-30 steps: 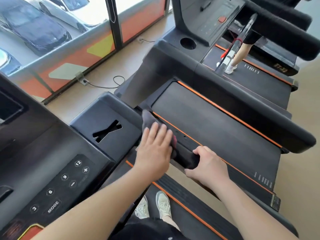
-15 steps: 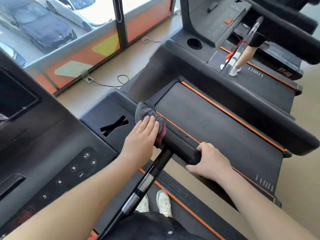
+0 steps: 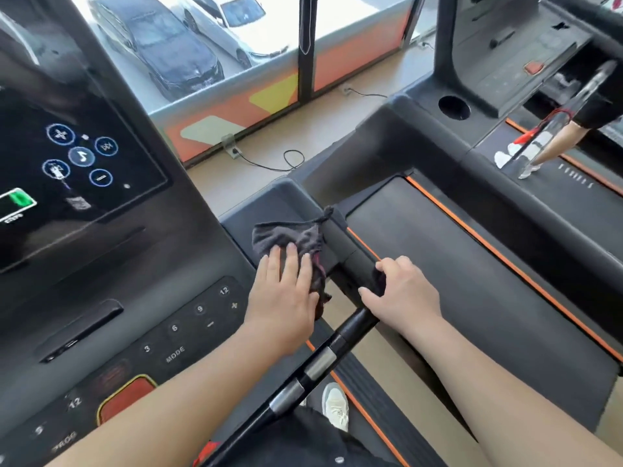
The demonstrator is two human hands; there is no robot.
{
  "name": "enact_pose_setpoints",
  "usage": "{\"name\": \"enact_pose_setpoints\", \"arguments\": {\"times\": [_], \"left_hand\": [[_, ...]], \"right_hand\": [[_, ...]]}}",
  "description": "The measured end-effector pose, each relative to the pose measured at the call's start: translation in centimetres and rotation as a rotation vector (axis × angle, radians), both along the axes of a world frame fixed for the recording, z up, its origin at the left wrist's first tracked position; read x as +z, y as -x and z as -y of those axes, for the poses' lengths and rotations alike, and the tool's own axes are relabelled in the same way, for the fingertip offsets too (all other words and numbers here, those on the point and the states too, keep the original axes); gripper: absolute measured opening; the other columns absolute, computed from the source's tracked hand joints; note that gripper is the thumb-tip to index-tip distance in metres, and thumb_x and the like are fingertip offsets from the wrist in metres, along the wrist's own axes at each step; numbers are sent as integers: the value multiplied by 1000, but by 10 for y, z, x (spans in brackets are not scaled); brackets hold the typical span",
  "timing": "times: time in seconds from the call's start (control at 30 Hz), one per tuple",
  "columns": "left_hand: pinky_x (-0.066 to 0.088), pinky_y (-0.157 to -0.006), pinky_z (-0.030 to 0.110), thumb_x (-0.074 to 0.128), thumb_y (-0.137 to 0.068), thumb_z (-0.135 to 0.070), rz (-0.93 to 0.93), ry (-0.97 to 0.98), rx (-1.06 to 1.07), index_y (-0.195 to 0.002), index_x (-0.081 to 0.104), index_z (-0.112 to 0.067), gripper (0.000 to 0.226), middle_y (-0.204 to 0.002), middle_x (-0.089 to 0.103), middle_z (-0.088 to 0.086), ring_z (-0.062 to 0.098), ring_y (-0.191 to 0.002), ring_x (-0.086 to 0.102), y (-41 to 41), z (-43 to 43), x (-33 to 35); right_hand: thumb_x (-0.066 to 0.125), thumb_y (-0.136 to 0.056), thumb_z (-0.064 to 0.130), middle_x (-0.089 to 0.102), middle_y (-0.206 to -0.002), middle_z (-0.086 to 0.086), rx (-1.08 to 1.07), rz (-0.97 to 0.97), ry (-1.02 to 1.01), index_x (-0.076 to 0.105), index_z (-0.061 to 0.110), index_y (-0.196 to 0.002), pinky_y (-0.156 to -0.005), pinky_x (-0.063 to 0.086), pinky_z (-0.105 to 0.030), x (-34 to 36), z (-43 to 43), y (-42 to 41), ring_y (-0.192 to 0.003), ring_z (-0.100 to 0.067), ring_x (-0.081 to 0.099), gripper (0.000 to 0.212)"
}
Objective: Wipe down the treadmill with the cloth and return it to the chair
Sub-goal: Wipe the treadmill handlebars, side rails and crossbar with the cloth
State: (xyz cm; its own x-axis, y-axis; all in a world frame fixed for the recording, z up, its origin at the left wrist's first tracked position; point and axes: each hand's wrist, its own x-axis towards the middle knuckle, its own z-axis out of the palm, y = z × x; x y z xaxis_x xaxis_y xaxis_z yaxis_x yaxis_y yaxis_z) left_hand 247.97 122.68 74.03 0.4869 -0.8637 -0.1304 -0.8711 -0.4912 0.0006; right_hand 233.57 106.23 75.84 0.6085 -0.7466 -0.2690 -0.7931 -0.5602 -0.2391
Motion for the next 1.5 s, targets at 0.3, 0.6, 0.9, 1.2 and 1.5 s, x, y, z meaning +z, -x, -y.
{"name": "enact_pose_setpoints", "arguments": {"times": [0.3,0.6,0.9,1.2,1.5], "left_hand": [[1,-125,59,39,-104,-30,-24,-73,69,-160,-5,-1,76,-165,-7,32,51,-153,-6,21,43,-15],[24,-123,50,20,-109,-36,-60,45,35,-158,28,-2,61,-164,27,22,40,-152,24,-23,39,-21],[9,-127,50,20,-101,-47,-170,89,-344,-158,34,-28,62,-166,31,-5,32,-157,12,-4,78,-15],[16,-124,51,31,-103,-41,-121,95,-378,-144,53,-13,54,-148,54,7,38,-147,34,60,88,-23],[17,-123,50,24,-106,-39,-81,168,-300,-112,65,-15,48,-119,65,3,36,-132,45,68,106,-19]], "right_hand": [[68,-78,58,51,-110,7,3,-39,-37,56,29,-118,-79,50,-34,2,10,-3,-110,-17,55,51],[69,-79,57,52,-112,8,0,26,-56,59,29,-123,-80,51,-35,-1,11,2,-111,-15,56,54],[74,-77,53,57,-116,7,7,52,-124,61,31,-128,-87,52,-36,-3,17,9,-115,-19,59,58],[88,-74,35,63,-133,11,-302,313,-445,53,29,-144,-103,36,-11,9,10,106,-121,3,56,78],[80,-75,50,48,-145,19,-316,74,-281,43,30,-151,-109,42,-30,7,-18,196,-134,-4,47,87]]}}
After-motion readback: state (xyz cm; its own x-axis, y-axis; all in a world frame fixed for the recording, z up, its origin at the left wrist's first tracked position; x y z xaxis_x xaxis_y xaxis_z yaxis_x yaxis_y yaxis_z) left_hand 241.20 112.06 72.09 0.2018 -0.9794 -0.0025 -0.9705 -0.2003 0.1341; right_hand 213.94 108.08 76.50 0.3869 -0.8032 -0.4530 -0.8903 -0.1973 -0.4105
